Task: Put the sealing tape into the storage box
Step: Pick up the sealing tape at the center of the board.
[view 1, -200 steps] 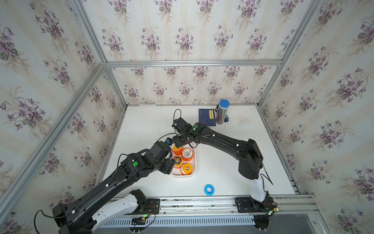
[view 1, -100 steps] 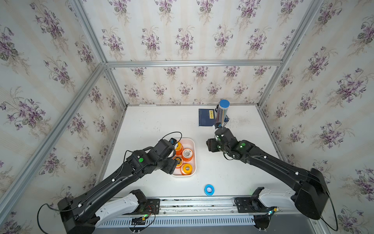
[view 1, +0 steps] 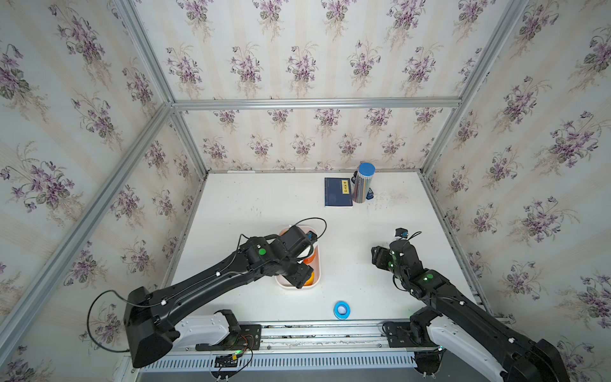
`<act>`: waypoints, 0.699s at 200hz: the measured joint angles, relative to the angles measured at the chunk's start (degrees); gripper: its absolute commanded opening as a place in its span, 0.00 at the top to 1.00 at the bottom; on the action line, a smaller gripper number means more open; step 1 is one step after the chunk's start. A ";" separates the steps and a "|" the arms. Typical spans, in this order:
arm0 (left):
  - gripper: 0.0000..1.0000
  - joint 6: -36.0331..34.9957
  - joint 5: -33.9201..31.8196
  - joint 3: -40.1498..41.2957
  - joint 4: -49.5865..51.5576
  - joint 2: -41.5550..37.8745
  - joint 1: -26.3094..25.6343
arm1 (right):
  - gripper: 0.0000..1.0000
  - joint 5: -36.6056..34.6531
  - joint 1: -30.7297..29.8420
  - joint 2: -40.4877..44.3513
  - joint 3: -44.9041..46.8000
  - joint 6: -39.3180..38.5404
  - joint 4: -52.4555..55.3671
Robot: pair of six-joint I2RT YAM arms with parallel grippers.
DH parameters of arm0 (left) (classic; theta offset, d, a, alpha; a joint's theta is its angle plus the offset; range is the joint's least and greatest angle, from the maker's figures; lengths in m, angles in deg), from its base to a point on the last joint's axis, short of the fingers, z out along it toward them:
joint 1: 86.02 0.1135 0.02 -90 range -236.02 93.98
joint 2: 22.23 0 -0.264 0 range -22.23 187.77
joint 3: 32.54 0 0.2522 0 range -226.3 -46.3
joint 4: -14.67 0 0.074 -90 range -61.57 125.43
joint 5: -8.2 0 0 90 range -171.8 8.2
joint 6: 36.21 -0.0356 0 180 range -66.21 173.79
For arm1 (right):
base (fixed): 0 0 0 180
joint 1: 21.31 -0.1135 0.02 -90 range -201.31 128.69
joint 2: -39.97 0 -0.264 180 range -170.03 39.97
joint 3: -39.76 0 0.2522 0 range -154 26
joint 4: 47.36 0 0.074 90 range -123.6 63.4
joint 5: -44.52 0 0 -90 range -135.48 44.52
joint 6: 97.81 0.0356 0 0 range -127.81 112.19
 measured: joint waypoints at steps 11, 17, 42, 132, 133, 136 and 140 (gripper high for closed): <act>0.27 0.42 0.02 -1.40 -0.68 2.97 -2.47 | 0.29 -0.57 0.00 0.24 0.26 0.46 -0.13; 0.26 0.68 -0.04 -2.36 -1.14 4.79 -3.91 | 0.29 -0.72 0.00 0.63 0.46 0.87 -0.72; 0.25 1.70 -0.96 -6.54 -2.16 13.03 -9.25 | 0.27 -1.05 -0.02 3.65 1.68 1.38 -1.62; 0.20 2.91 -1.66 -16.79 -3.80 34.07 -19.37 | 0.22 -2.89 -0.02 7.56 3.74 2.82 -2.54; 0.20 2.95 -1.66 -16.81 -3.82 34.27 -19.43 | 0.22 -2.89 -0.02 7.54 3.74 2.82 -2.54; 0.20 2.97 -1.68 -16.81 -3.87 34.56 -19.54 | 0.23 -2.89 0.00 7.48 3.72 2.80 -2.49; 0.20 3.04 -1.66 -16.85 -3.89 35.06 -19.58 | 0.23 -2.89 0.00 7.43 3.67 2.82 -2.51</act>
